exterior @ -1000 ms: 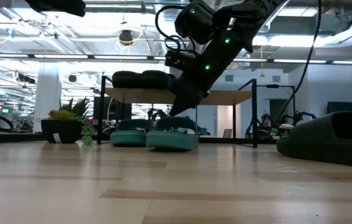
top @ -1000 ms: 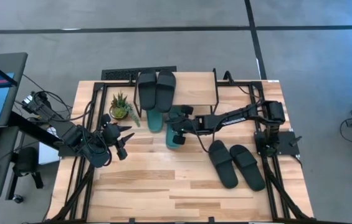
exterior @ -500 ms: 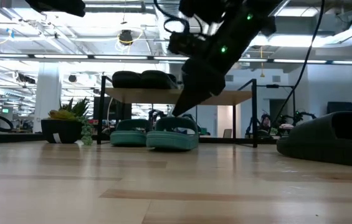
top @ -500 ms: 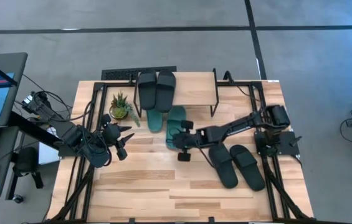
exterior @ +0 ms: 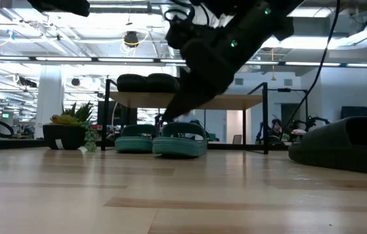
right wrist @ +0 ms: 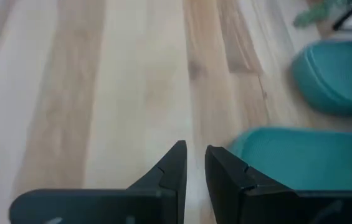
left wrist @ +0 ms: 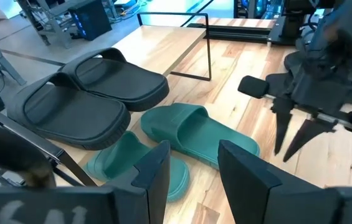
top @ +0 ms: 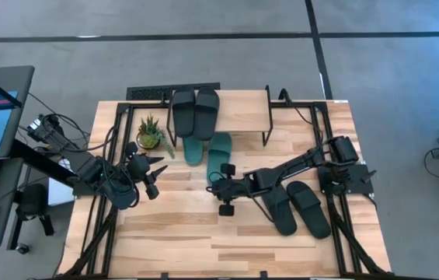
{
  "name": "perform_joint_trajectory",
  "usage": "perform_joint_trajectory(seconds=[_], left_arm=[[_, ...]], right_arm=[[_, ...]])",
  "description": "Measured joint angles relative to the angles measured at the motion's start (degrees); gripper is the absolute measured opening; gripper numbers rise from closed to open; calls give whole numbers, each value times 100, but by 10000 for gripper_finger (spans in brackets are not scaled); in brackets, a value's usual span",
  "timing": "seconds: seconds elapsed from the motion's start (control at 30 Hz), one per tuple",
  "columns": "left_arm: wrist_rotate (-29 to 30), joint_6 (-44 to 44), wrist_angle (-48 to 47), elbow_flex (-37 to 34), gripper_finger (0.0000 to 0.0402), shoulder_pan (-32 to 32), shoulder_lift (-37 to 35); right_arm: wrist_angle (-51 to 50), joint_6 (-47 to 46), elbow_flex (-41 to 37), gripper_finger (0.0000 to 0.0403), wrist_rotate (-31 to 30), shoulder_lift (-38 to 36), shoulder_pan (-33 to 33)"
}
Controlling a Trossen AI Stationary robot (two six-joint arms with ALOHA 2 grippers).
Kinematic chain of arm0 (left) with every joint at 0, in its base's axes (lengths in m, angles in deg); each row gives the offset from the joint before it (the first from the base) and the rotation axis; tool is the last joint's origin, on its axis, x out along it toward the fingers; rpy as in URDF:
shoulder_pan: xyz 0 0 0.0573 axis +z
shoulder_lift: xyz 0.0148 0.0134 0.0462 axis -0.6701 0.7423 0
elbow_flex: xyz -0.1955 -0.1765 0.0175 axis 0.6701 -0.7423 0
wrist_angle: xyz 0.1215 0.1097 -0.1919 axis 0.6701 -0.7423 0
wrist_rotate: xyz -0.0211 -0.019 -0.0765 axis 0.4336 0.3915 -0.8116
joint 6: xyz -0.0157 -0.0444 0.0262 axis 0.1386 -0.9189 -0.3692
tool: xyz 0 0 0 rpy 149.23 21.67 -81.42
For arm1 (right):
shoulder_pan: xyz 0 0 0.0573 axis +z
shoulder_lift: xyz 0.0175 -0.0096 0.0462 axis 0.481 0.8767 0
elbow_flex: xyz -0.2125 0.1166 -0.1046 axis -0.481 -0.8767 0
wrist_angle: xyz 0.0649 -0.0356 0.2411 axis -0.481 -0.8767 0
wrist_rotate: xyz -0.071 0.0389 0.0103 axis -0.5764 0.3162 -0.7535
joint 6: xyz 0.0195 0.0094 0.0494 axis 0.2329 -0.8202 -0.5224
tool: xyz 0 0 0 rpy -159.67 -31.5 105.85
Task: Pick and place slides into the shelf
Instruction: Put the blue slide under the shelf
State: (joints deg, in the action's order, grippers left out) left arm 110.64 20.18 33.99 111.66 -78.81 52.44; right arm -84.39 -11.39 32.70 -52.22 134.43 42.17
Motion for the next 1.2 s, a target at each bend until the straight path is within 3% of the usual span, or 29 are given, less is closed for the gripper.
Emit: perform_joint_trajectory(seconds=[0.4, 0.57, 1.2], left_arm=[[-105, -7, 35, 2, 125, -2, -2], [-104, 3, 34, 2, 125, -39, -2], [-79, 48, 13, 2, 125, -39, 0]], right_arm=[[77, -384, -2, 49, -35, 308, -148], [-125, -254, 161, 49, -453, 256, -102], [-274, -88, 204, 49, -146, 357, -368]])
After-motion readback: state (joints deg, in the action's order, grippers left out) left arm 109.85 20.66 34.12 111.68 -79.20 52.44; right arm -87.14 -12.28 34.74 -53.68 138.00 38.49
